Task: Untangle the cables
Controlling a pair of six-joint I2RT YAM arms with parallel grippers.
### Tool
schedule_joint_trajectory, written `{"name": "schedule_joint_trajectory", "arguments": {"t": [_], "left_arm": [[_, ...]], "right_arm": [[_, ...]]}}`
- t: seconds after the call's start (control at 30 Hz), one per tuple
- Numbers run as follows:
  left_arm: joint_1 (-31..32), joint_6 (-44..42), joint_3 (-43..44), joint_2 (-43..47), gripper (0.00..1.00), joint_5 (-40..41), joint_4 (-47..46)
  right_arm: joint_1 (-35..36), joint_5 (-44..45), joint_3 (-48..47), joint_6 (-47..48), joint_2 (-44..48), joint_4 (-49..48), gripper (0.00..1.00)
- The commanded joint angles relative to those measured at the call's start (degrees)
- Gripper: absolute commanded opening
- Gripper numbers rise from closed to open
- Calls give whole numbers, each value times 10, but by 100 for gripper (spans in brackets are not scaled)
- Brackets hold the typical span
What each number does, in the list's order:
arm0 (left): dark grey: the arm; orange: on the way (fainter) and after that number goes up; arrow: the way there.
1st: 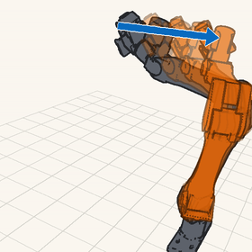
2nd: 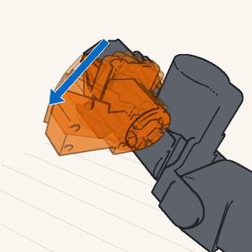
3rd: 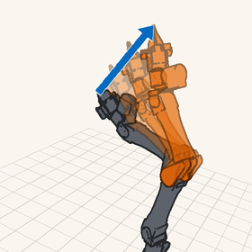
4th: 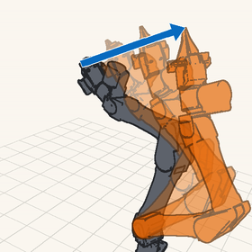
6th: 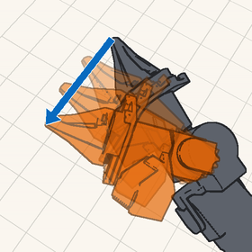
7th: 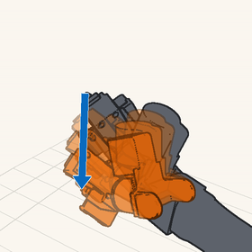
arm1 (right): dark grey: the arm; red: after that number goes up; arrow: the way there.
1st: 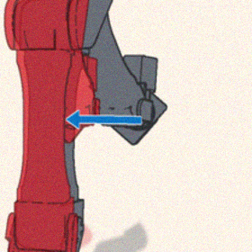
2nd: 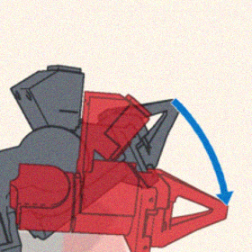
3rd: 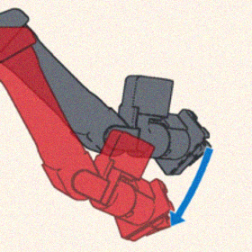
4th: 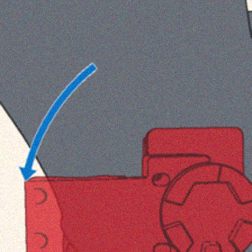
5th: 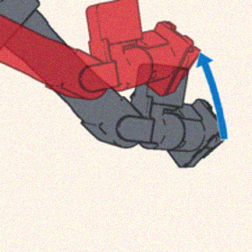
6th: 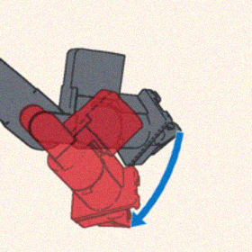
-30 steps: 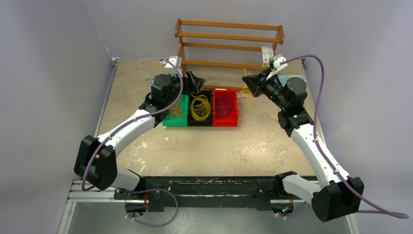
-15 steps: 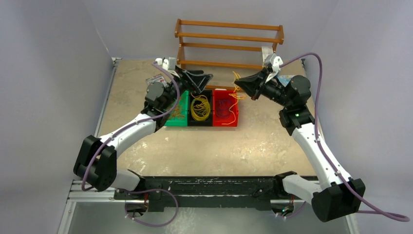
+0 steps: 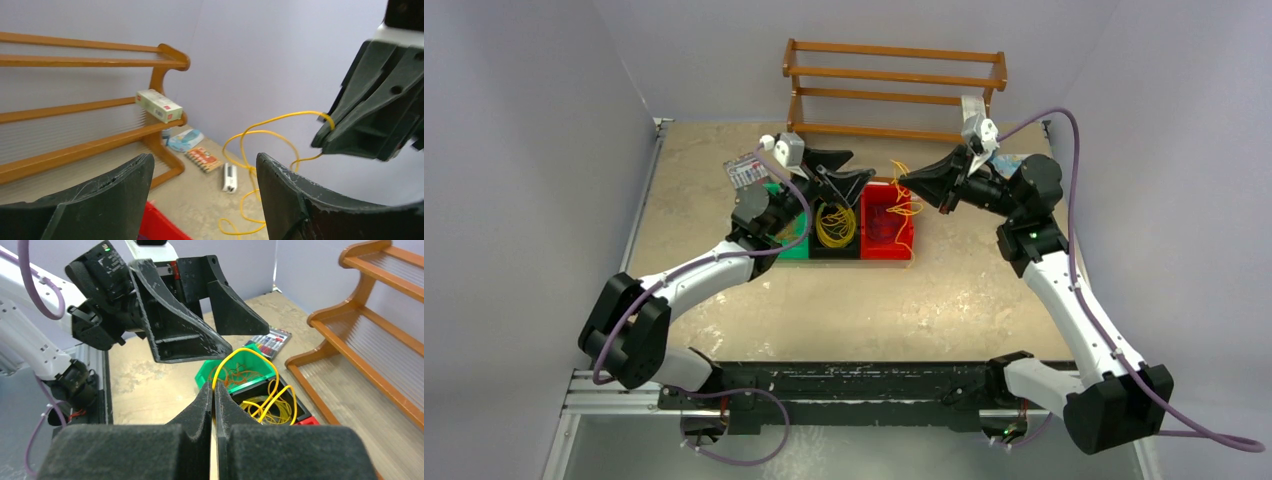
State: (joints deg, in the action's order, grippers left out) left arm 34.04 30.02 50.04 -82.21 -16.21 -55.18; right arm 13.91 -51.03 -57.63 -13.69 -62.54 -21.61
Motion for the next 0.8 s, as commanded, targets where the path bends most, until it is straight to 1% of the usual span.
{"name": "schedule_joint_trajectory", "arguments": {"t": [0.0,0.13,0.3,0.5,0.77], "left_arm": [[12,-136,-20,36,75,21,-23],[29,-193,-31,42,76,16,-21],[48,-243,-38,43,76,-5,-30],[50,-248,-37,43,76,-15,-39],[52,-239,-26,43,73,-8,-38]], "right_arm": [[0,-48,-25,-13,-2,-31,0],[0,-72,-27,-14,-14,-32,0],[0,-87,-29,-15,-25,-32,0],[1,-102,-29,-15,-34,-31,0],[7,-126,-33,-19,-46,-29,0]]}}
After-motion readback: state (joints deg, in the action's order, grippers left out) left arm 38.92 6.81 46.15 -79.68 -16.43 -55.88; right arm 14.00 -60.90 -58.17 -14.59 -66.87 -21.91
